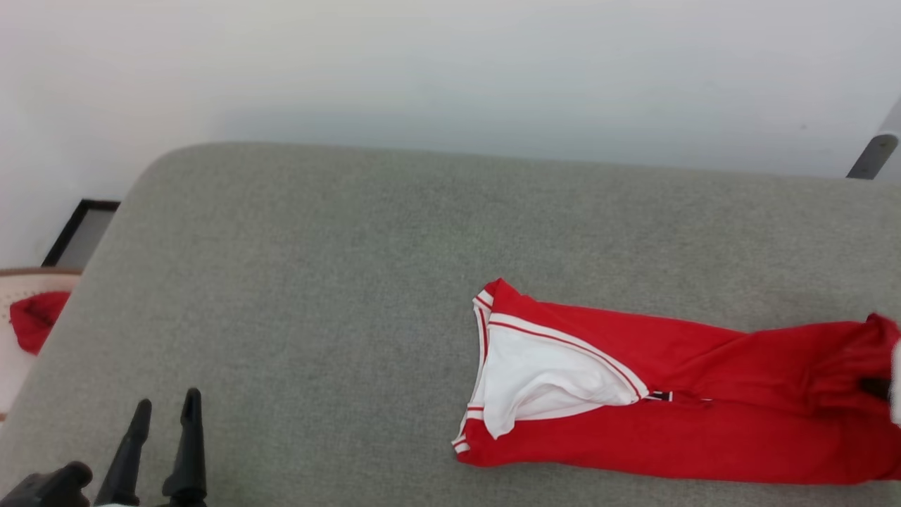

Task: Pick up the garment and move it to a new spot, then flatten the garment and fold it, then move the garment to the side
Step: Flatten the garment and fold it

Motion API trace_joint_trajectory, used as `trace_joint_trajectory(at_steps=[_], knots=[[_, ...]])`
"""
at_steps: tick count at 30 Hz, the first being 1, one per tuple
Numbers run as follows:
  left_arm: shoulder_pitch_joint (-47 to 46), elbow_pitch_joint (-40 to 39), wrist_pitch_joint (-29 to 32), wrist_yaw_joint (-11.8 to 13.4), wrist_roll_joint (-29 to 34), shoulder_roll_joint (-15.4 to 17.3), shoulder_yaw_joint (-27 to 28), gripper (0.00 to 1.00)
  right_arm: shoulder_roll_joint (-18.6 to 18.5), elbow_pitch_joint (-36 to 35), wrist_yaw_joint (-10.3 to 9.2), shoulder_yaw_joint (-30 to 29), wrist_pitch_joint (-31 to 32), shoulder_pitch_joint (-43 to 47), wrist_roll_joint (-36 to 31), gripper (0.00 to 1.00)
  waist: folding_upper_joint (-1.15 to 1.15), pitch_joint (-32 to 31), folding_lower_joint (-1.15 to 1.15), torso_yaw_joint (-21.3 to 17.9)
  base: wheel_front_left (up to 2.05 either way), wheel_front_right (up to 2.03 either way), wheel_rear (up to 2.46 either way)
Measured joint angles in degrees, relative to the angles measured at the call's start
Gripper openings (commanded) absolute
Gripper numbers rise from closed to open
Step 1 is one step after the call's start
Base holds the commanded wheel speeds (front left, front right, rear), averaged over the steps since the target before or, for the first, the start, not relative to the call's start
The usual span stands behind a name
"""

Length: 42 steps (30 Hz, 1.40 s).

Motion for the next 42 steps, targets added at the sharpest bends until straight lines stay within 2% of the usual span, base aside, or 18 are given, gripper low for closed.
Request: trace_joint_trajectory(at_steps=[3,7,15,24,28,34,35,36,38,39,40,42], knots=[[0.56,-0.18,0.15,0.02,-0.09,0.05,0.02,1.0,0.93,-4.7,0.0,1.45,1.19,1.36,2.29,0.0,0.0,-1.02,0.0,-0.4,0.0,0.0,0.0],[0.7,-0.44,0.46,0.04,-0.19,-0.01,-0.35,1.0,4.32,-9.93,-0.01,1.59,2.77,2.75,4.53,0.0,0.0,-2.18,0.0,-0.54,0.0,0.0,0.0],[-0.38,-0.09,1.01,-0.05,0.05,-0.69,-2.69,1.0,12.11,-16.15,-0.01,2.8,3.71,3.68,3.3,0.0,0.0,-2.69,0.0,1.81,0.0,0.0,0.0],[-4.09,2.09,1.01,-1.0,0.74,-1.86,-5.66,1.0,20.08,-12.98,-0.01,7.35,0.4,1.03,0.21,0.0,0.0,-2.24,0.0,6.04,0.0,0.0,0.0],[-5.71,3.21,0.99,-1.3,0.91,-2.36,-6.87,1.0,22.04,-10.14,-0.01,9.2,-1.26,-0.49,-0.89,0.0,0.0,-1.87,0.0,7.89,0.0,0.0,0.0],[-7.55,4.92,0.64,-1.85,0.92,-3.13,-7.81,1.0,23.05,-5.48,-0.01,11.39,-4.5,-2.59,-3.05,0.0,0.0,-0.91,0.0,10.12,0.0,0.0,0.0],[-7.82,5.15,0.57,-1.87,0.93,-3.24,-7.91,1.0,23.23,-4.81,-0.01,11.73,-5.09,-2.89,-3.19,0.22,0.0,-0.71,0.0,10.34,0.0,0.0,0.0],[-8.01,5.35,0.54,-2.01,0.93,-3.27,-7.91,1.0,23.42,-4.23,-0.01,12.07,-5.69,-3.24,-3.19,0.38,0.0,-0.51,0.0,10.5,0.0,0.0,0.0],[-8.19,5.81,0.31,-2.02,0.93,-3.37,-7.81,1.0,23.83,-3.47,-0.01,12.84,-6.2,-3.9,-3.15,0.5,0.0,-0.19,0.0,10.68,0.0,0.0,0.0],[-8.18,6.03,0.16,-2.05,0.93,-3.41,-7.76,1.0,23.98,-3.15,-0.01,13.26,-6.28,-4.24,-3.07,0.96,0.0,-0.12,0.0,10.64,0.0,0.0,0.0],[-8.18,6.2,0.14,-2.08,0.92,-3.42,-7.66,1.0,24.07,-3.01,-0.01,13.74,-6.54,-4.56,-2.96,1.0,0.0,-0.11,0.0,10.52,0.0,0.0,0.0],[-8.18,6.48,0.05,-2.09,0.91,-3.41,-7.37,1.0,24.1,-3.07,-0.01,14.43,-6.97,-5.14,-2.32,1.0,0.0,-0.17,0.0,10.16,0.0,0.0,0.0]])
